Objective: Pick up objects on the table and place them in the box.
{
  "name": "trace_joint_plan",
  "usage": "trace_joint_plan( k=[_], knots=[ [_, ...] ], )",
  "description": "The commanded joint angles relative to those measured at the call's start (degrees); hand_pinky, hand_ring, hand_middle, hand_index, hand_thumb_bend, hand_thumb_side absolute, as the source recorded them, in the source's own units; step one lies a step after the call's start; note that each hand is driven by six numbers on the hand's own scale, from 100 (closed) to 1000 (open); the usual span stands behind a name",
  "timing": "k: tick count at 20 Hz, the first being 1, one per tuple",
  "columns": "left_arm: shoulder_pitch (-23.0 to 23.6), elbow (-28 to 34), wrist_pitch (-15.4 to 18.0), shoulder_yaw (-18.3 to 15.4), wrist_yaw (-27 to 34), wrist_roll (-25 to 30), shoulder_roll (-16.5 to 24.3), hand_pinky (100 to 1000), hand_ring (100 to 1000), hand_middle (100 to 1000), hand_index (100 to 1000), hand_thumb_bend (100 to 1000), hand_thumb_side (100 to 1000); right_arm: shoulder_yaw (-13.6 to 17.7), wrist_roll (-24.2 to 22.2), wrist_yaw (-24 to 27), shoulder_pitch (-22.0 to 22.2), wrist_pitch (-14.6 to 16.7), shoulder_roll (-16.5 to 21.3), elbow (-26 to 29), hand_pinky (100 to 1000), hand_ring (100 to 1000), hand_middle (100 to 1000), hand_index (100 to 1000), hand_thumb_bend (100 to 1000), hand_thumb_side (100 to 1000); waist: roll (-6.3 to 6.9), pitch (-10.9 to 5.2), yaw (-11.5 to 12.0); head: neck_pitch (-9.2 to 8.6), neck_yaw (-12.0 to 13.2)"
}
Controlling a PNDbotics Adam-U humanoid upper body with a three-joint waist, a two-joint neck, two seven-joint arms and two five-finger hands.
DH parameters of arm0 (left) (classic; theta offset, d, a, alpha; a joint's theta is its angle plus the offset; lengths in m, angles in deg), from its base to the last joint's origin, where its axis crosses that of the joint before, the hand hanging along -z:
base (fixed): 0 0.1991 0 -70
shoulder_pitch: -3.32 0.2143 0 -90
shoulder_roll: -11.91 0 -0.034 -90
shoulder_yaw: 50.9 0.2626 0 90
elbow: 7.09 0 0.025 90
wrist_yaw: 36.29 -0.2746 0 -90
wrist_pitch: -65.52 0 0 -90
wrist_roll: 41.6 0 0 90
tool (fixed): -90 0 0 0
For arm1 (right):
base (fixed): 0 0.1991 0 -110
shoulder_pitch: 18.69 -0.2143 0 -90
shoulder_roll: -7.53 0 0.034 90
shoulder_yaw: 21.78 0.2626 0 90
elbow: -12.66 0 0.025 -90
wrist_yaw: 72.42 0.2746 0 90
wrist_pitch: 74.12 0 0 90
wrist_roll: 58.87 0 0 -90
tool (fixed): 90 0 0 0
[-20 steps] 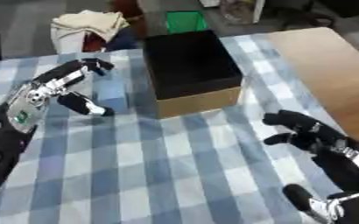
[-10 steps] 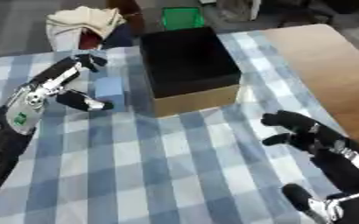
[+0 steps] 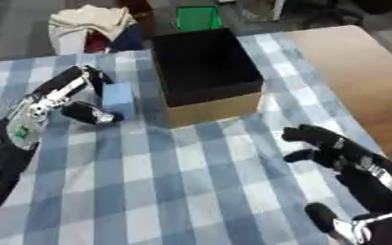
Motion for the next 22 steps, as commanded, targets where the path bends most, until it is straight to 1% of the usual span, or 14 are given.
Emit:
trace_joint_plan(
  k=[1,5,9,15,18,22],
  knots=[
    [-0.66,0.54,-0.30,-0.33,0.54,0.17,0.85,976,472,272,563,593,302,0.22,-0.04,-0.37,-0.46,0.16,0.28,0.44,796,1000,880,1000,269,323,-0.16,-0.92,0.02,-0.27,-0.09],
    [-0.60,1.45,-0.88,-0.40,2.80,-0.49,1.14,972,453,252,539,561,279,0.28,0.09,-0.19,-0.42,0.14,0.40,0.48,796,1000,879,1000,268,323,-0.17,-1.19,-0.01,-0.39,-0.03],
    [-0.39,2.82,-1.86,-0.37,6.40,-1.02,1.49,980,439,243,528,528,272,0.32,0.16,0.12,-0.42,0.10,0.58,0.57,796,1000,879,1000,268,321,-0.16,-1.51,-0.07,-0.53,-0.09],
    [-0.82,6.66,-3.80,0.00,13.75,-0.67,2.67,987,434,247,533,504,264,0.36,0.18,0.49,-0.36,0.03,0.87,0.68,796,1000,879,1000,267,320,-0.13,-1.94,-0.41,-1.05,0.01],
    [-1.68,8.90,-4.91,0.32,17.65,-0.68,3.37,993,434,249,533,484,254,0.21,-0.03,0.69,-0.44,0.02,0.88,0.77,797,1000,880,1000,267,318,-0.19,-1.95,-0.91,-1.47,0.18],
    [-3.07,9.87,-7.10,0.61,22.26,-0.46,3.73,998,432,252,535,460,259,-0.04,-0.30,1.02,-0.74,0.09,0.77,1.03,797,1000,880,1000,269,316,-0.28,-1.76,-2.22,-2.04,0.79]
  ],
)
